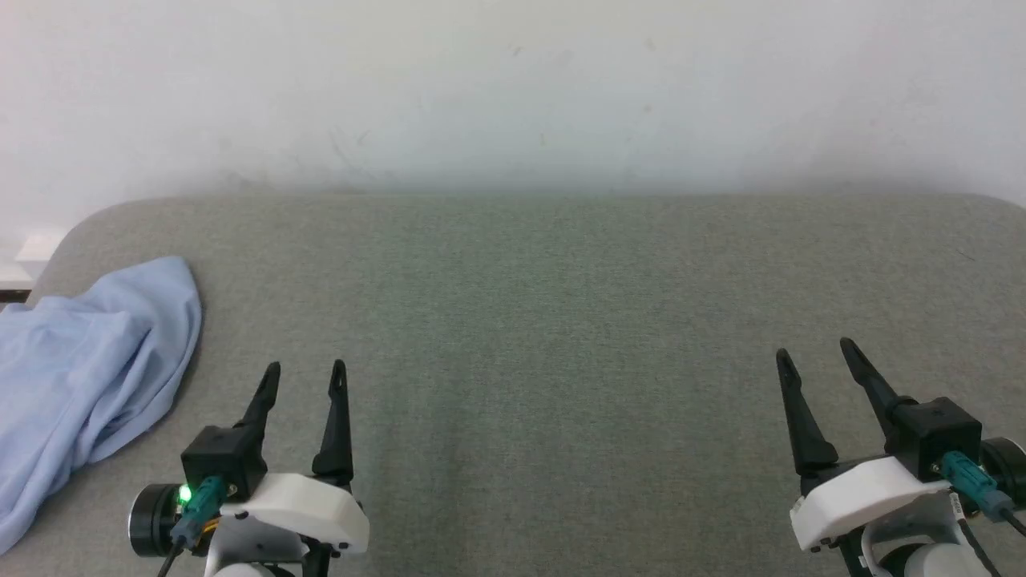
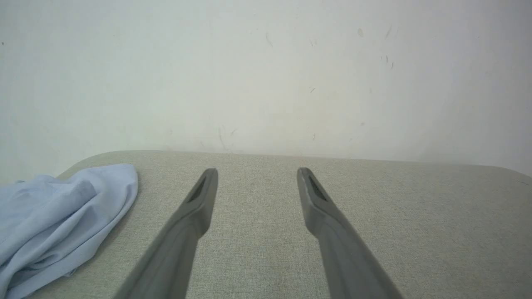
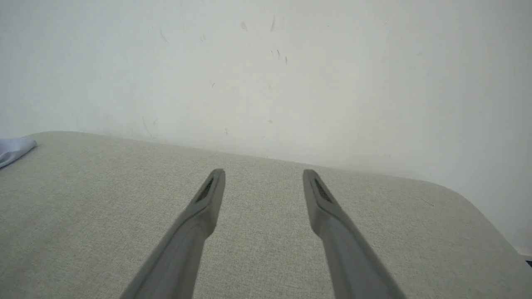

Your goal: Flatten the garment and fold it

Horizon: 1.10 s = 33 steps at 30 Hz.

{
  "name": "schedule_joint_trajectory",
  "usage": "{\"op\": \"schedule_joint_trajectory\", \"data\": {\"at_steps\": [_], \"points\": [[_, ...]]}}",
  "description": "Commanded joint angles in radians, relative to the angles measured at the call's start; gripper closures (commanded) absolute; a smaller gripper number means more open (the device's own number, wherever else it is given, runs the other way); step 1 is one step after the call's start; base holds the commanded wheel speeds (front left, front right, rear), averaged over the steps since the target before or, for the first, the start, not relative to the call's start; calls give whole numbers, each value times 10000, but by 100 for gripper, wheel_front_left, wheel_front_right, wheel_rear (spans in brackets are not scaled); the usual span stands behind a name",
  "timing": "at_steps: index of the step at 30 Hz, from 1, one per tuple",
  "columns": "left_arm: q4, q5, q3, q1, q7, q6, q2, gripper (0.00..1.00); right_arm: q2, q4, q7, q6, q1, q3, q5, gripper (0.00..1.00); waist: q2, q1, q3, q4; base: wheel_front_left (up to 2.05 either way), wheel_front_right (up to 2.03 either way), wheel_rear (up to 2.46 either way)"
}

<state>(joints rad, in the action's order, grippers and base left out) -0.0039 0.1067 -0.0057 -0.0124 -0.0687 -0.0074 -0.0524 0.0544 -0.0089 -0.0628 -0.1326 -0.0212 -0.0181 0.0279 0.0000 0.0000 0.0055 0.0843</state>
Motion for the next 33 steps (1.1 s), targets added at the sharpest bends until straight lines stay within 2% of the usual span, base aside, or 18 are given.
{"op": "schedule_joint_trajectory", "data": {"at_steps": [1,17,33], "points": [[-46,104,50,81,-102,44,5,0,-12,-74,-75,6,-70,-5,78,0,0,0,-10,198,0,0,0],[54,676,221,-63,-436,162,9,0,-18,-448,-168,8,-166,145,148,0,0,0,51,1489,0,0,0],[321,745,179,-158,-771,229,12,0,-23,-794,-195,11,-239,263,72,0,0,0,198,2860,0,0,0]]}}
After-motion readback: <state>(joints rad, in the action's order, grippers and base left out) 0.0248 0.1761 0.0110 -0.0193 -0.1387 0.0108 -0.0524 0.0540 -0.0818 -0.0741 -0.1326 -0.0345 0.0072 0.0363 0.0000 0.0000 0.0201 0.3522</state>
